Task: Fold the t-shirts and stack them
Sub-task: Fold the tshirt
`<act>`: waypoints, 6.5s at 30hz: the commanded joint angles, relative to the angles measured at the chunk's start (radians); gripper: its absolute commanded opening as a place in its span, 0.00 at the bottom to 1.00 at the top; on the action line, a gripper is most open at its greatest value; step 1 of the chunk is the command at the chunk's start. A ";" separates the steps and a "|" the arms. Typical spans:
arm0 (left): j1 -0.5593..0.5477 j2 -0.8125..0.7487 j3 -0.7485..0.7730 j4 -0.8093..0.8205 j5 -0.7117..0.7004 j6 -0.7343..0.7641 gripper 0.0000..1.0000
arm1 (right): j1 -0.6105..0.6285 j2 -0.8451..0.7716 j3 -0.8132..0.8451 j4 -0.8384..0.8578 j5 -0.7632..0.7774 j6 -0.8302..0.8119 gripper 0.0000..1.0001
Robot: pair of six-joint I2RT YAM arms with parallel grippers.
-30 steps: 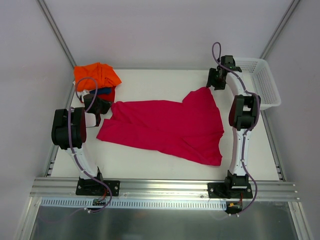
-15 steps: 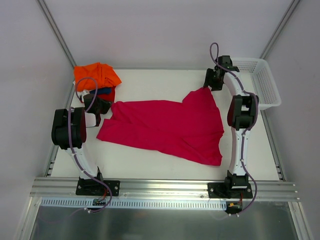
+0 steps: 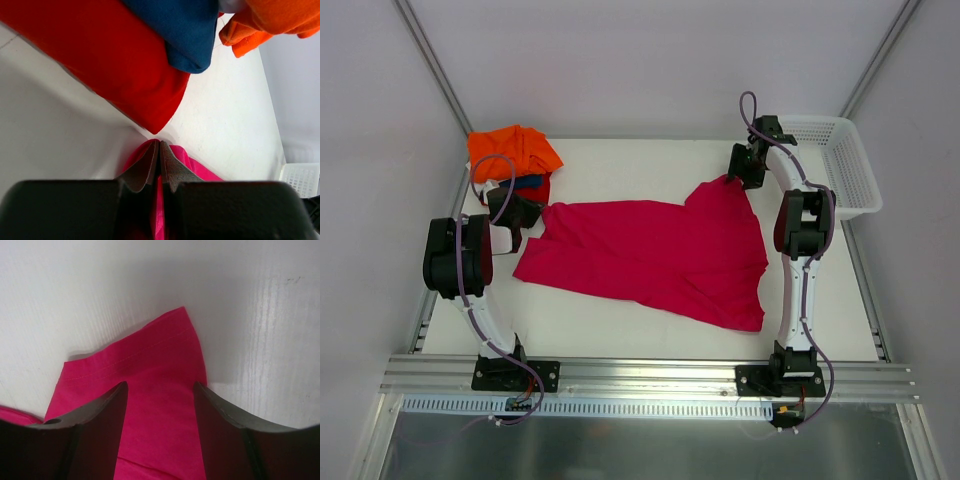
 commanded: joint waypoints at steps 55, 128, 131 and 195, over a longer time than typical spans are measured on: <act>0.032 -0.322 0.032 -0.313 -0.354 0.330 0.00 | 0.121 -0.204 -0.201 0.087 0.106 -0.043 0.59; 0.032 -0.276 0.035 -0.271 -0.299 0.329 0.00 | -0.019 0.040 0.044 0.215 -0.158 0.111 0.56; 0.032 -0.271 0.037 -0.270 -0.296 0.329 0.00 | -0.019 0.058 0.051 0.215 -0.187 0.129 0.56; 0.013 -0.366 0.038 -0.297 -0.242 0.324 0.00 | 0.062 -0.219 -0.279 0.307 -0.169 0.143 0.00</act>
